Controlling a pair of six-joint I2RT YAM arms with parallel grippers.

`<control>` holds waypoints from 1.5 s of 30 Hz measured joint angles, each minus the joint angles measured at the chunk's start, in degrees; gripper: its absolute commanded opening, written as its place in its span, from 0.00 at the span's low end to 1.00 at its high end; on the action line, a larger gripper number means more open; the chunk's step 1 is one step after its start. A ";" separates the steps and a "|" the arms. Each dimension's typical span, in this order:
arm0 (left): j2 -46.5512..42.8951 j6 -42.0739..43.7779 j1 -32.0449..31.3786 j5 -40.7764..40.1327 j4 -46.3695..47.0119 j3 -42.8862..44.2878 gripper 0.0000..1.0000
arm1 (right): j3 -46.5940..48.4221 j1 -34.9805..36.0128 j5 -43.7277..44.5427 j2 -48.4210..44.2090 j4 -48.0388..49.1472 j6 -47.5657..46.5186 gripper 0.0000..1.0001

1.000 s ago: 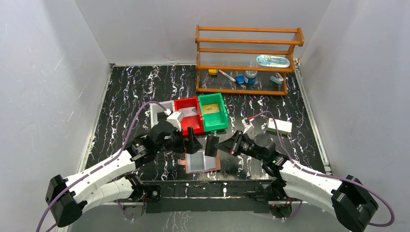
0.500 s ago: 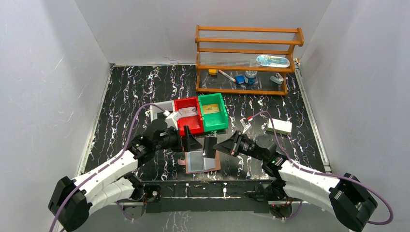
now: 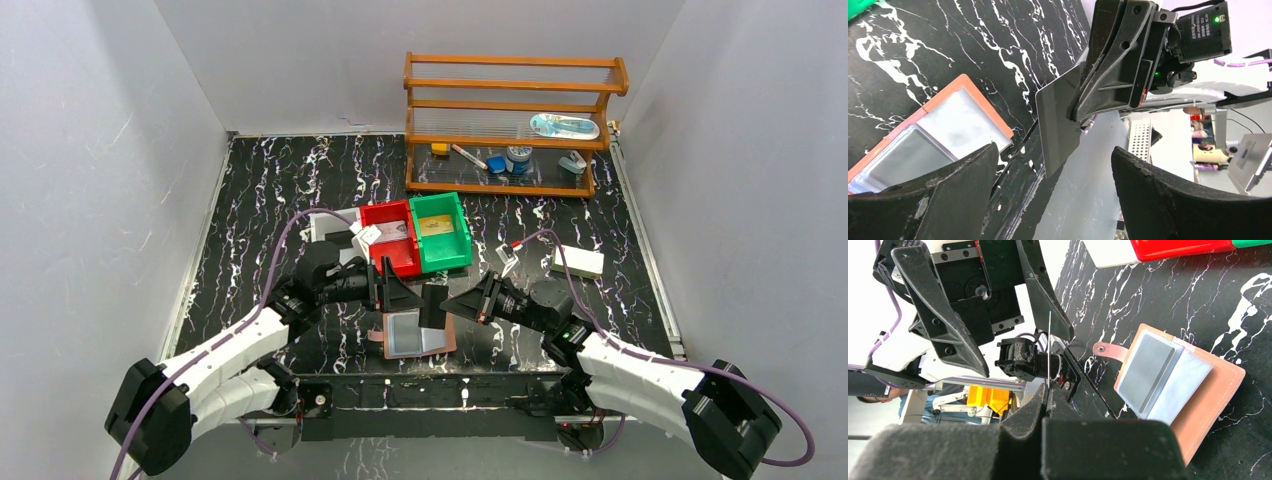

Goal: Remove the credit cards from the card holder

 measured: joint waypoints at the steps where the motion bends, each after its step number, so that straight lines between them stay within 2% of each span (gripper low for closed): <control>1: 0.70 -0.39 0.04 0.83 0.98 -0.04 0.76 | 0.00 0.00 0.00 0.00 0.02 0.11 0.00; 6: 2.36 -1.75 0.13 4.11 2.49 -0.07 0.70 | 0.02 0.00 -0.26 0.85 0.76 0.98 0.00; 10: 2.36 -1.36 0.13 5.70 2.19 -0.07 0.57 | 0.11 0.00 -0.79 3.48 3.15 1.55 0.00; 14: 3.58 -0.66 0.13 8.04 1.95 0.13 0.52 | 0.13 -0.09 -1.73 7.08 8.00 3.28 0.00; 20: 3.82 -0.44 0.72 10.10 3.26 0.15 0.37 | 0.13 -0.39 -3.30 9.88 13.18 4.98 0.00; 25: 5.03 -3.54 2.34 13.25 8.72 0.15 0.19 | 0.13 -1.31 -4.52 9.92 15.98 6.14 0.00; 31: 7.23 -11.08 3.06 17.29 19.91 0.15 0.15 | 0.24 -2.62 -6.27 9.79 20.81 7.65 0.00; 37: 8.57 -13.40 3.26 19.43 24.33 0.61 0.00 | 0.46 -3.13 -7.76 9.92 24.46 8.94 0.00; 39: 8.85 -14.12 3.30 19.74 25.31 0.61 0.00 | 0.46 -3.28 -8.11 10.38 25.77 9.64 0.00; 43: 8.81 -13.97 3.50 20.15 25.22 0.61 0.00 | 0.46 -3.48 -8.87 11.67 27.58 10.56 0.21; 45: 8.20 -12.31 3.48 19.91 22.58 0.98 0.00 | 0.46 -3.50 -9.07 12.09 27.39 10.88 0.36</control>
